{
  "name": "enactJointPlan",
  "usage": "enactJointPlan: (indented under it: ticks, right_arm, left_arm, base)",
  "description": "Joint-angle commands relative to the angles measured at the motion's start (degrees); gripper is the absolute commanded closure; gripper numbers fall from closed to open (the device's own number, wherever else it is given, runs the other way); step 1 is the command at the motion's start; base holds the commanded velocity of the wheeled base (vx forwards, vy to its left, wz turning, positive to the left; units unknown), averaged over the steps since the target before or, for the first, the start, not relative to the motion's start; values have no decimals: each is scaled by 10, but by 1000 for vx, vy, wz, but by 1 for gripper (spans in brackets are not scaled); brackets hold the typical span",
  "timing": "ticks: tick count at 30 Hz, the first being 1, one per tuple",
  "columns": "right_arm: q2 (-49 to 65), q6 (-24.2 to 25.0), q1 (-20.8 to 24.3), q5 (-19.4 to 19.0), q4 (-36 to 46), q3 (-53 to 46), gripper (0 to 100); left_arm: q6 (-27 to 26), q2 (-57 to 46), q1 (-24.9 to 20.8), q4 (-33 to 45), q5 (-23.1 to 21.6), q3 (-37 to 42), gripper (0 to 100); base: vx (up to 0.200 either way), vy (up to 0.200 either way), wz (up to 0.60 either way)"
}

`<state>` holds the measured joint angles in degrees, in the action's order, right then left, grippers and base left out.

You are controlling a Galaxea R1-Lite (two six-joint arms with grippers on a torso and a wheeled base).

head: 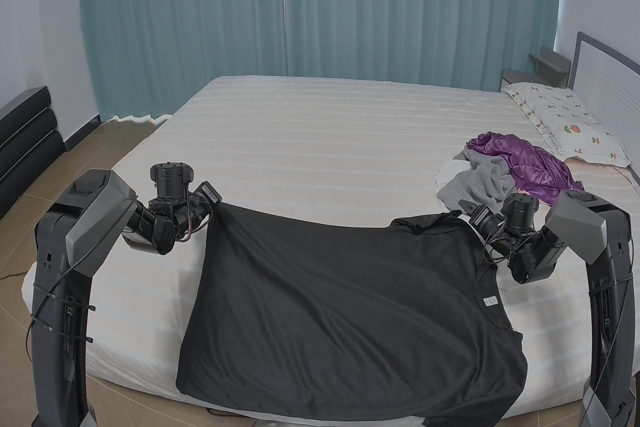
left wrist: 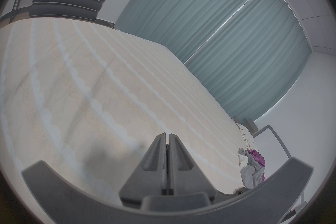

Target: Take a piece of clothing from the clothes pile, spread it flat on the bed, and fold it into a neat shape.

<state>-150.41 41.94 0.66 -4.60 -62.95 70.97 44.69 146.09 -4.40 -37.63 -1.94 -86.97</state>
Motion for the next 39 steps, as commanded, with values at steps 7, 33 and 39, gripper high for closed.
enactJointPlan:
  ticks: [7, 33, 39]
  right_arm:
    - [-2, -43, -4, -60, 11, -9, 0]
    - [-2, -76, -4, -57, 28, 39, 100]
    - [4, -76, -4, -44, 29, 59, 100]
  left_arm:
    - [0, -3, 0, 0, 1, 0, 100]
    - [-14, -1, 4, -2, 13, -3, 100]
    - [-14, -3, 5, -3, 17, -10, 100]
  base:
    - [0, 0, 0]
    - [0, 0, 0]
    - [0, 0, 0]
